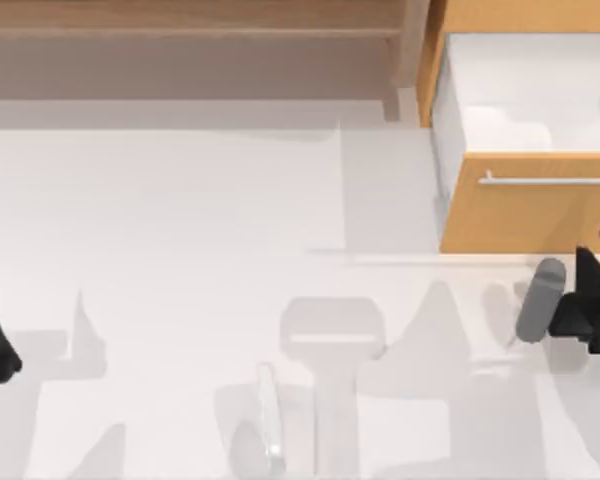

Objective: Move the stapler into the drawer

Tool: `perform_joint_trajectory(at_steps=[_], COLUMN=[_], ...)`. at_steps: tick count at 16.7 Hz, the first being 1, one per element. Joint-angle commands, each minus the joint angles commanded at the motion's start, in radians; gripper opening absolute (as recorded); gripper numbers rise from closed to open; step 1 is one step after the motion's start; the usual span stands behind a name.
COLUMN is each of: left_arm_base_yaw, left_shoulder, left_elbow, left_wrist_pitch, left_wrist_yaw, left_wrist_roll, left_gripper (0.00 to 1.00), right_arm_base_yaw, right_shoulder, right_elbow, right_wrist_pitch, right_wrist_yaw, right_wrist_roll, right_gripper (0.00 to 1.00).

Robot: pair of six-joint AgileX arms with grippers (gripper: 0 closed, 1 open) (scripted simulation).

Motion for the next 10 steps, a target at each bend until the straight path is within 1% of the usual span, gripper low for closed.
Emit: perform_joint_trajectory(at_steps=[2, 5, 8, 10], left_arm_base_yaw=[0.0, 0.0, 0.0, 0.0], left_shoulder=[0.0, 0.0, 0.0, 0.0], left_elbow=[0.0, 0.0, 0.0, 0.0], left_wrist_pitch=[0.0, 0.0, 0.0, 0.0], left_wrist_yaw=[0.0, 0.0, 0.0, 0.0], left_wrist_roll=[0.0, 0.0, 0.0, 0.0], left_gripper=[1.0, 1.0, 1.0, 1.0], right_arm_base_yaw=[0.008, 0.074, 0.178, 0.249], right_shoulder=[-0.006, -0.05, -0.105, -0.133], right_elbow=[0.005, 0.049, 0.139, 0.223], right_wrist_pitch=[-0.006, -0.071, -0.218, -0.361], right_wrist_yaw=[-0.002, -0.017, -0.039, -0.054], right_wrist_roll=[0.005, 0.057, 0.169, 0.277], right_gripper=[1.0, 1.0, 1.0, 1.0])
